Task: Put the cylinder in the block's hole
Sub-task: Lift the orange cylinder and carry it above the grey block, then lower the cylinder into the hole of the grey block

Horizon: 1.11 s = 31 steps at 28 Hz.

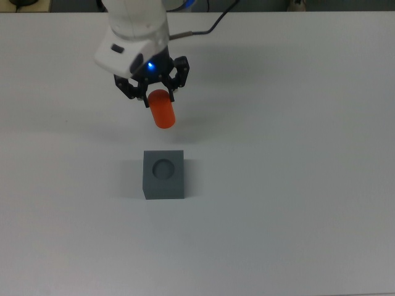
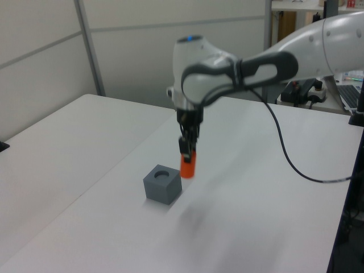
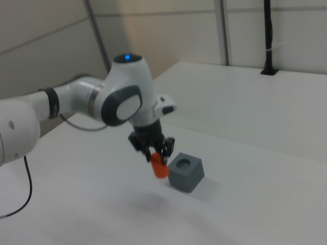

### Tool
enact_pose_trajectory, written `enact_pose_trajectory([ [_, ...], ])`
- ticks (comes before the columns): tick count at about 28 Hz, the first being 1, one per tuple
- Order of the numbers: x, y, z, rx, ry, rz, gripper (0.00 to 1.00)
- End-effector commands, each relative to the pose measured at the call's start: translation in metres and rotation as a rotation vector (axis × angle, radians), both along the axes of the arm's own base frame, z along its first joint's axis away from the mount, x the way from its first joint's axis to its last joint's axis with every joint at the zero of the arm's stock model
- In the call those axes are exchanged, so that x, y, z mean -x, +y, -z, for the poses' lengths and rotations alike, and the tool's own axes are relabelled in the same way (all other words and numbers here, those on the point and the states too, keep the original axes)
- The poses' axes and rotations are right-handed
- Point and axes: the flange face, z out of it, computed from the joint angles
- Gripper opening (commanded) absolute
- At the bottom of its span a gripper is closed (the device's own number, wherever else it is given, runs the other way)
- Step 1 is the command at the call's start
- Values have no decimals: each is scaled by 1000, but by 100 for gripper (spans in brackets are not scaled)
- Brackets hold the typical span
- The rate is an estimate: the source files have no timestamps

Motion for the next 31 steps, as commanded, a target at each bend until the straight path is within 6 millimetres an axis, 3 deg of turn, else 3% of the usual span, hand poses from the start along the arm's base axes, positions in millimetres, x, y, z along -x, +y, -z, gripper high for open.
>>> enact_pose_trajectory([
  [1, -23, -11, -20, -43, -34, 17, 0],
  [7, -55, -18, -10, -51, -53, 80, 0],
  [13, -72, -18, 11, -47, -61, 83, 0],
  [22, -77, -14, 21, -41, -81, 75, 0],
  [31, -81, -6, 46, -38, -44, 63, 0],
])
